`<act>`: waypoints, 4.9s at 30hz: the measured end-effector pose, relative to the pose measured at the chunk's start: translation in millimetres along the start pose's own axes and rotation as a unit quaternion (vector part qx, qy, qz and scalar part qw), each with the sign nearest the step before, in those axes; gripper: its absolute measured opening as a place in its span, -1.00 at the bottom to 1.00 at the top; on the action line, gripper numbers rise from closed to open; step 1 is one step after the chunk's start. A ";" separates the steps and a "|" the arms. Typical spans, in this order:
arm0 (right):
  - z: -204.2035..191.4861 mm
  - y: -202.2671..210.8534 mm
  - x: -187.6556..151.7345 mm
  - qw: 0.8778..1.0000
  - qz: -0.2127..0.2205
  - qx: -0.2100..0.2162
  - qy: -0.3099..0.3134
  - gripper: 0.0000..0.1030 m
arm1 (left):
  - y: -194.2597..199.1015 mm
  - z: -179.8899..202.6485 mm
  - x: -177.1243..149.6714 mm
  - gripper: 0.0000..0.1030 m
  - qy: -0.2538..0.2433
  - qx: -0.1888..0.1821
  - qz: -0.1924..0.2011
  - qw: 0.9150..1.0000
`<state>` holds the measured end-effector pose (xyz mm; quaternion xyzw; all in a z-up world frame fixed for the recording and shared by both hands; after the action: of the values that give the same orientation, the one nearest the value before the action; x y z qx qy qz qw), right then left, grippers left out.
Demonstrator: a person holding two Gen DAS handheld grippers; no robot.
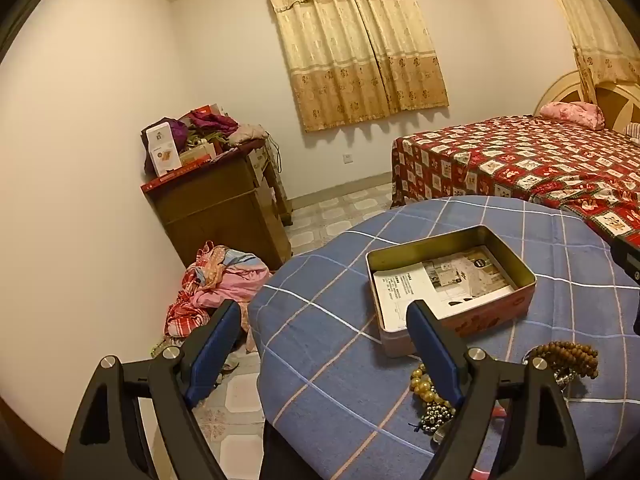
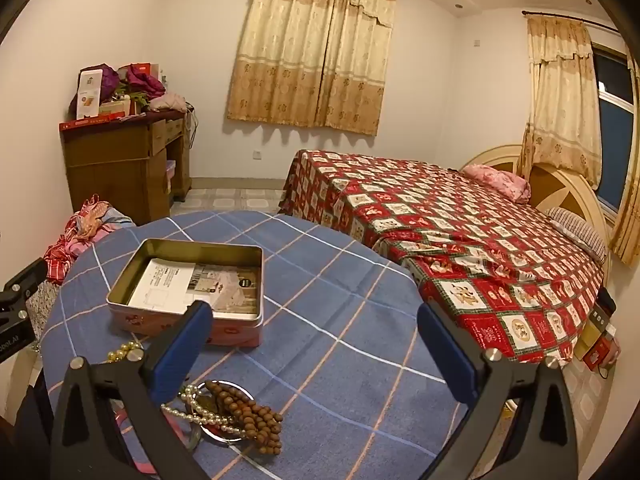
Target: Organize jewelry
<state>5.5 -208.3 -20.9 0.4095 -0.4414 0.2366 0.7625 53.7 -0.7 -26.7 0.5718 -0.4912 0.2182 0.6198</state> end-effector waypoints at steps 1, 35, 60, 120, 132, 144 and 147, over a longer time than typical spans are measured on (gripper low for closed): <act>0.2 -0.1 0.1 1.000 0.002 0.000 -0.001 1.00 | 0.7 0.2 0.3 0.65 0.000 0.000 0.001 1.000; -7.5 -0.6 -3.8 1.000 0.000 0.003 -0.002 1.00 | 0.5 -10.1 -1.9 0.65 0.006 0.006 0.004 1.000; -6.3 -0.3 -1.4 1.000 0.001 0.002 -0.004 1.00 | 3.5 -12.3 0.5 0.65 0.007 0.009 0.004 1.000; 5.8 -50.7 -81.2 0.997 -0.063 0.039 0.020 0.73 | -74.7 21.0 -78.7 0.63 0.026 -0.076 -0.094 0.992; -39.1 -33.0 -90.9 0.987 -0.060 0.133 0.074 0.17 | -82.0 43.7 -83.5 -0.97 0.034 -0.178 -0.105 0.978; -29.6 -32.9 -83.5 0.988 -0.050 0.135 0.058 -0.47 | -63.6 16.7 -64.2 -1.00 0.056 -0.180 -0.072 0.980; -25.0 -37.4 -82.2 0.989 -0.052 0.127 0.050 -0.47 | -66.4 15.9 -64.4 -1.00 0.048 -0.164 -0.082 0.982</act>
<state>3.5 -208.2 -114.6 0.5127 -0.3470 0.2712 0.7370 76.1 -13.3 -117.0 0.4898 -0.4417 0.1100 0.7436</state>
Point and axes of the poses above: each gripper's, at about its wrist camera, not at the fingertips, and y roughly against the way its jaws point, z to its right, x to its top, the point moved 6 cm from there along -y, roughly the way its jaws point, and after that the axes turned 15 degrees about -x, right-handed, at the moved point
